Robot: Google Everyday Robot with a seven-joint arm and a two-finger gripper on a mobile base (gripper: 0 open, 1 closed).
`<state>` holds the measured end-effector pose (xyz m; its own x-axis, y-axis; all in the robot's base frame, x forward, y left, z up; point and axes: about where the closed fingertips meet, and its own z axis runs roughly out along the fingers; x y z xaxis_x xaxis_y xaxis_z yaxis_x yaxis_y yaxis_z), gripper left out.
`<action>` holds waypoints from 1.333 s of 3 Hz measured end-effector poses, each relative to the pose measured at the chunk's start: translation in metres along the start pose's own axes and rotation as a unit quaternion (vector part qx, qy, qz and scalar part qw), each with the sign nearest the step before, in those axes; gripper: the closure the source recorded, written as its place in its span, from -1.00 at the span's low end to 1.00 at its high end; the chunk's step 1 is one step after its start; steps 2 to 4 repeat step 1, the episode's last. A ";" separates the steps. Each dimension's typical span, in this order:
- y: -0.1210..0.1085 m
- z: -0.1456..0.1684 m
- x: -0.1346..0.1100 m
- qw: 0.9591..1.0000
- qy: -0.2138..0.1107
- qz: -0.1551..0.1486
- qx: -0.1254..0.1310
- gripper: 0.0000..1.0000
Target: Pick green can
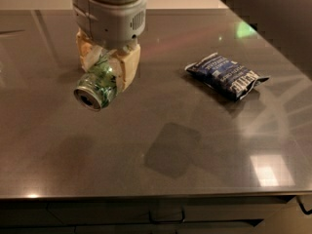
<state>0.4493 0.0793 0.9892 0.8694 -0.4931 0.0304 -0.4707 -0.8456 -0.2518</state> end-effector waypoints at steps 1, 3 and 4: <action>0.000 0.000 0.000 1.000 0.000 0.000 0.000 1.00; 0.000 0.000 0.000 1.000 0.000 0.000 0.000 1.00; 0.000 0.000 0.000 1.000 0.000 0.000 0.000 1.00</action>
Offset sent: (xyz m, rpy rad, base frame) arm 0.0000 0.0000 0.0000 0.0000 0.0000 0.0000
